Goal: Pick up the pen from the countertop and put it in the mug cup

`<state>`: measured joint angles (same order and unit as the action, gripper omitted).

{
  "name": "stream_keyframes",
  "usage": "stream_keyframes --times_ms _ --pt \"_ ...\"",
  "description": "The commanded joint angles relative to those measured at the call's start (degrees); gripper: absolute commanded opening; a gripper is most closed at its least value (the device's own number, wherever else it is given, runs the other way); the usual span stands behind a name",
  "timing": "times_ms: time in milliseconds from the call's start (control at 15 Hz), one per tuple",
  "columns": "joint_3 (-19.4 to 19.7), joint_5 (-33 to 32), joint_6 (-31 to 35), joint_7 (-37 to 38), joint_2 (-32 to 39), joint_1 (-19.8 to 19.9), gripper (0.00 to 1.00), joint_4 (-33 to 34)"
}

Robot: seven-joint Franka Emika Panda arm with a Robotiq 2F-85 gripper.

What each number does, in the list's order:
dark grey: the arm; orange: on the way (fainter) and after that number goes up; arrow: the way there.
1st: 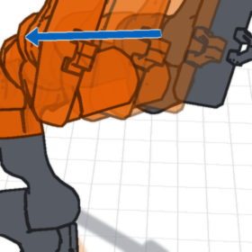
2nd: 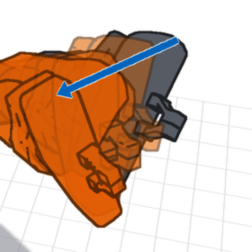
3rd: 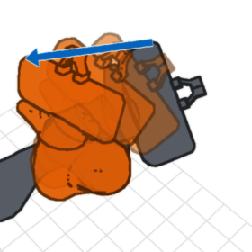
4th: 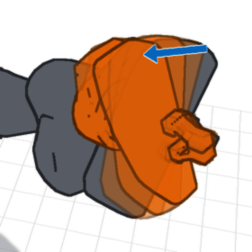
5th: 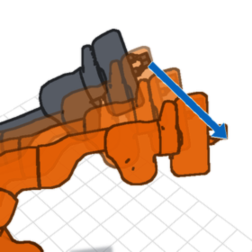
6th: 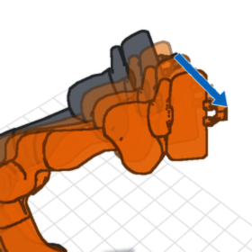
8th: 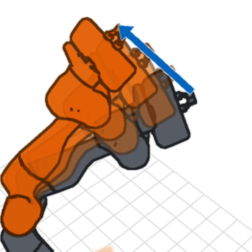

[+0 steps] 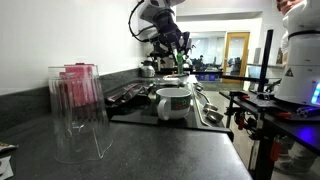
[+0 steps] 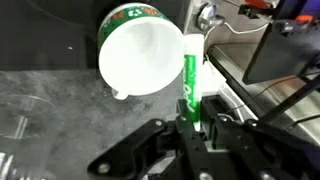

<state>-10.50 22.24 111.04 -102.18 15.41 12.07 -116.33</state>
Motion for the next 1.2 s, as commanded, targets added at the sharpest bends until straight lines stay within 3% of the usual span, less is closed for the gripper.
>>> stream_keyframes --times_ms 0,400,1133 --pt "2.32 0.76 -4.72 -6.34 0.57 -1.84 0.05 1.52" --pt "3.55 -0.20 -9.00 -10.38 4.63 -3.54 0.05 5.38" --pt "3.14 -0.59 -9.12 -4.97 14.79 -6.01 0.05 14.00"
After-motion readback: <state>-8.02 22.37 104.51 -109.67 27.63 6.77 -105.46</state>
